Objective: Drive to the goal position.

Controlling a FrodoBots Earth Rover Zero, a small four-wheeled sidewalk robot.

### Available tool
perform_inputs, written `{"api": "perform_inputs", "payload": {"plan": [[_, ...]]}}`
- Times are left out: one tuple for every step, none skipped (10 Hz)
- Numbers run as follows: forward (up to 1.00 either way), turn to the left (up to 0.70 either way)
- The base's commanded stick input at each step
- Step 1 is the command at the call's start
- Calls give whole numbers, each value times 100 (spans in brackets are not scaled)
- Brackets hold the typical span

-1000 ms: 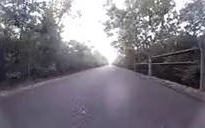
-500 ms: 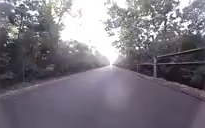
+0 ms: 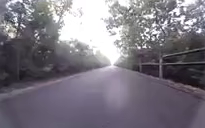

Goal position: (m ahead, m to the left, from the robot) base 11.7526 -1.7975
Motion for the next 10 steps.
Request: {"api": "perform_inputs", "payload": {"plan": [[100,0],[100,0],[100,0],[100,0],[100,0],[100,0],[100,0],[100,0],[100,0],[100,0]]}}
